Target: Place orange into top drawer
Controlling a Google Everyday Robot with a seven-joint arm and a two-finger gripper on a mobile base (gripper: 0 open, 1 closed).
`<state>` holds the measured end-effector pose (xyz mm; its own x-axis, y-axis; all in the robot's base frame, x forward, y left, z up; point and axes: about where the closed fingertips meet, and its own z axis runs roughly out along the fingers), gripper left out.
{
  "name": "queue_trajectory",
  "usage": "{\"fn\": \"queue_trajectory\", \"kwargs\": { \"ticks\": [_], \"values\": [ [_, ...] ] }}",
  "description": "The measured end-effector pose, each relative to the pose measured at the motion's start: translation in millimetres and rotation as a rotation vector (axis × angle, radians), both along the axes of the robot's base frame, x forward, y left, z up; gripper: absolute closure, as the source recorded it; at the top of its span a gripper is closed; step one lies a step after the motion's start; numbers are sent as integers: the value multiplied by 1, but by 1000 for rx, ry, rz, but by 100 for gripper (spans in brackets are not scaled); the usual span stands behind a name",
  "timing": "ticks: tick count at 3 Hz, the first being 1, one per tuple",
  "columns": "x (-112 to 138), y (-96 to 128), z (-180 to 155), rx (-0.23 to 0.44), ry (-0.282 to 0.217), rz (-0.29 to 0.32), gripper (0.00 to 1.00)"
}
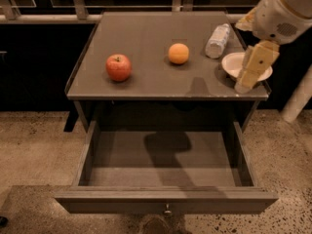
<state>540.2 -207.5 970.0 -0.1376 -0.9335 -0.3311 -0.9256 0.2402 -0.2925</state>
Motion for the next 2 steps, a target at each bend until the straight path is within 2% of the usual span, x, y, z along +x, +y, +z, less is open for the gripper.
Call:
{"fn": "queue_trajectory", "kwargs": {
  "ticks": [1,2],
  "values": [
    [54,22,-8,72,-22,67,0],
    [127,62,-29,134,-7,142,0]
  ]
}}
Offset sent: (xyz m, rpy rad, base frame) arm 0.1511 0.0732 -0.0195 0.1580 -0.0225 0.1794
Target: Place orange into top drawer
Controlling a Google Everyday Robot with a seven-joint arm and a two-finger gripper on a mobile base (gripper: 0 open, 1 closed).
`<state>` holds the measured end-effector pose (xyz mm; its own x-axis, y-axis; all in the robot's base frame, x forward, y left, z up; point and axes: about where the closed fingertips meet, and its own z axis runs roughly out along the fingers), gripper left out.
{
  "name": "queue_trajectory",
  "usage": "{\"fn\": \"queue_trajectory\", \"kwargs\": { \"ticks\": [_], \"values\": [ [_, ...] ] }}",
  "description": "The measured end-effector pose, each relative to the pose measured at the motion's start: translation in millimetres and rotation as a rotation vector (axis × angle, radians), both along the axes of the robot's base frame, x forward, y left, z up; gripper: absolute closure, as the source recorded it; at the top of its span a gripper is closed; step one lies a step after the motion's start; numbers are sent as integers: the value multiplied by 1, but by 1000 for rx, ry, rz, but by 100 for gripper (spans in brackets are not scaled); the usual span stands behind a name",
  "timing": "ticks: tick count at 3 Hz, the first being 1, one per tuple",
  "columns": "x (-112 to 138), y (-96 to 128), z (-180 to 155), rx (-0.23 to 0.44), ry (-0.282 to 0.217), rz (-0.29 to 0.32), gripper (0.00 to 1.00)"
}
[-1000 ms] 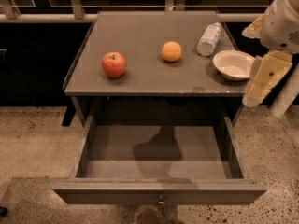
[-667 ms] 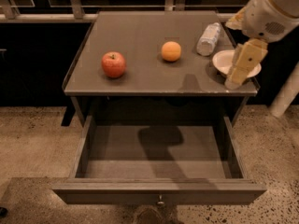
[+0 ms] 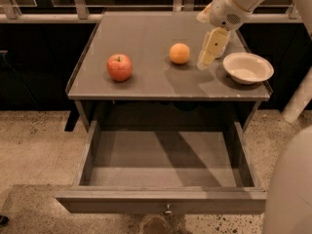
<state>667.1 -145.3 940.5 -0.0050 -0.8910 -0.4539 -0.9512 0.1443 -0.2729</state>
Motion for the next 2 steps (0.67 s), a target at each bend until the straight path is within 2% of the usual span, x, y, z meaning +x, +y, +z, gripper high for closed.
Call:
{"fn": "queue_trajectory", "kwargs": {
  "ticks": [1,2],
  "values": [
    [4,0,0,4,-5,-2,0],
    [0,-9,-5,53,-17,-49,0]
  ]
}}
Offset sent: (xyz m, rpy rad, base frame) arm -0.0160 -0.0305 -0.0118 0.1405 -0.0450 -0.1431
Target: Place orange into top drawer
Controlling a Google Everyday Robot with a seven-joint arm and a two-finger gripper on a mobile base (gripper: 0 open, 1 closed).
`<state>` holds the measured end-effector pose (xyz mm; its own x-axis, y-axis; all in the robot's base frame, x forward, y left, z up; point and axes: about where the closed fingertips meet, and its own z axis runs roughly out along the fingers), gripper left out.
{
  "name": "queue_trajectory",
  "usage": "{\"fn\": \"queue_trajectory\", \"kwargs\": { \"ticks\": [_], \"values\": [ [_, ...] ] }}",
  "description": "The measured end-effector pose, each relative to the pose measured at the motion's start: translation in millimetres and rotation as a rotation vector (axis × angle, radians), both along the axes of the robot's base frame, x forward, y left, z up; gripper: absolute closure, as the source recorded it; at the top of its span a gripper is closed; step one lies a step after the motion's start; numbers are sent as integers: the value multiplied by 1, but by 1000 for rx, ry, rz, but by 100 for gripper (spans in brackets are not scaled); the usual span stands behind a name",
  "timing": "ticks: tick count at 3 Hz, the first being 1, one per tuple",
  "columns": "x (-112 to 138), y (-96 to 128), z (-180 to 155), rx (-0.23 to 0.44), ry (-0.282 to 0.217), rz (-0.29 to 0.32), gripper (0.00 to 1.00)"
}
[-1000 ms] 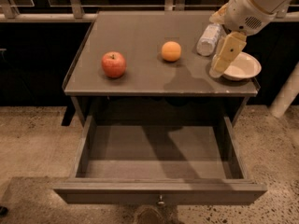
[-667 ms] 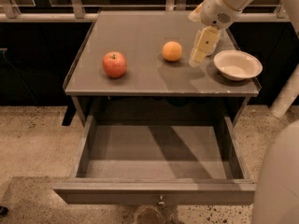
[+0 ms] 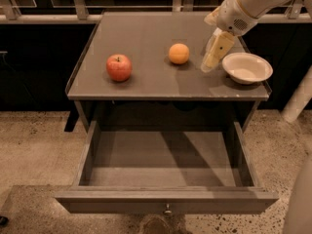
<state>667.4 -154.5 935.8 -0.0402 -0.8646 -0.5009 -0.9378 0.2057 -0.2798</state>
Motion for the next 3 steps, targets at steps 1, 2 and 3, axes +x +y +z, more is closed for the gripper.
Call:
{"fn": "queue_trajectory", "kwargs": {
  "ticks": [1,2,3],
  "values": [
    [11,-10,-13,83,-32,-37,0],
    [27,-12,-25,141,-49,-48,0],
    [47,-9,-29,183,-66,-40,0]
  ]
}}
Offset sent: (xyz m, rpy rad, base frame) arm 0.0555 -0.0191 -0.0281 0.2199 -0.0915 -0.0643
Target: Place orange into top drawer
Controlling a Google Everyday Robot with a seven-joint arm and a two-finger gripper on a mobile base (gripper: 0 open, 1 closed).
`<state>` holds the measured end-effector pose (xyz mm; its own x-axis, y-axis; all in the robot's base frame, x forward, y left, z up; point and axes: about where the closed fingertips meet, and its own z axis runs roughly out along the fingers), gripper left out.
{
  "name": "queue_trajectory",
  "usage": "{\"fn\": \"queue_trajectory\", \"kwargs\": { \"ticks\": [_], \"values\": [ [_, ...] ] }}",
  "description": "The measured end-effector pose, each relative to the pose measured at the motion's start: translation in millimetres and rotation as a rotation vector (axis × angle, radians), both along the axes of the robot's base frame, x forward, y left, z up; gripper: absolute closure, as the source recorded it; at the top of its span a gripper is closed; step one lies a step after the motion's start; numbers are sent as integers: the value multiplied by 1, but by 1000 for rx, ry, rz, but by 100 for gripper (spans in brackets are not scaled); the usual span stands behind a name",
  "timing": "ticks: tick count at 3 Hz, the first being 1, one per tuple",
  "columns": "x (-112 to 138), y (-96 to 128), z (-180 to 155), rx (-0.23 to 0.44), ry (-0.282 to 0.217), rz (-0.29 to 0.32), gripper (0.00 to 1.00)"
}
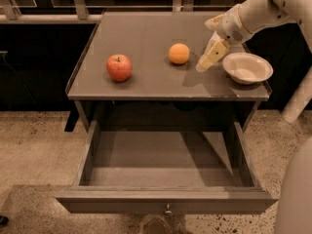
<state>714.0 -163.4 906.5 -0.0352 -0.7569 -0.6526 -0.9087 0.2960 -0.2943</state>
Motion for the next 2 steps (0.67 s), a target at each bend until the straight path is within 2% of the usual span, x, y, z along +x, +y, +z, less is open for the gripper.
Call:
{"fn": "queue_trajectory", "kwargs": {
  "ticks": [1,2],
  "values": [
    [17,7,0,29,-14,16,0],
    [32,16,-5,66,-8,37,0]
  ]
}}
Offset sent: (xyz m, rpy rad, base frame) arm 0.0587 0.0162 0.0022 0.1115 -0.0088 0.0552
